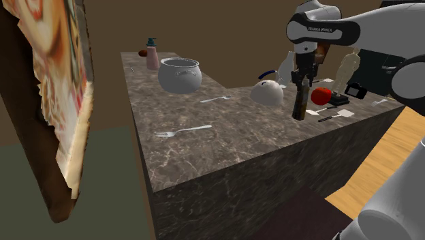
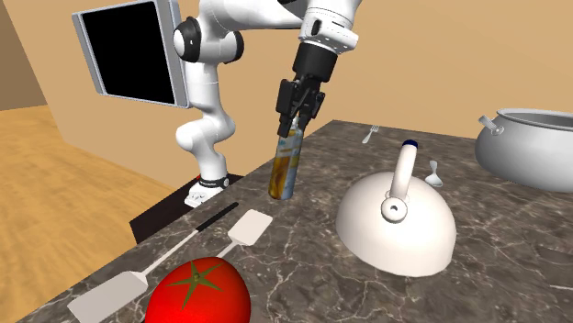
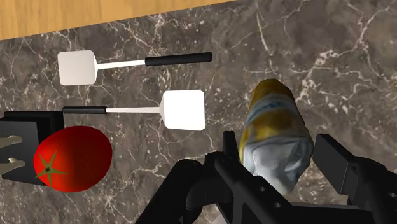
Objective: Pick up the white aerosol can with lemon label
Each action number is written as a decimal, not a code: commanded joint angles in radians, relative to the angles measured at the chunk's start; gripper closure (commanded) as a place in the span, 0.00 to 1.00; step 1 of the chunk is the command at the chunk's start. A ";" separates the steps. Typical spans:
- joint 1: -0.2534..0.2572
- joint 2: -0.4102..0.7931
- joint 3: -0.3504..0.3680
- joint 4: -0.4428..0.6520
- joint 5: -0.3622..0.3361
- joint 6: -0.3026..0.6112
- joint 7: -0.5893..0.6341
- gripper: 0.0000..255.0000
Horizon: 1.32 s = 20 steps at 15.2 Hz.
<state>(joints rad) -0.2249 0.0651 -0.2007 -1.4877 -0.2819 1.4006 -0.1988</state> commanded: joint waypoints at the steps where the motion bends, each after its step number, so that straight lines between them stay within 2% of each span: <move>1: 0.000 0.001 0.000 -0.001 0.000 0.000 0.000 1.00; 6: -0.001 0.000 0.000 -0.003 0.000 0.001 0.000 1.00; 20: -0.007 0.100 -0.006 0.323 0.002 -0.215 -0.073 1.00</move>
<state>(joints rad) -0.2308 0.1543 -0.2063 -1.1939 -0.2803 1.2027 -0.2656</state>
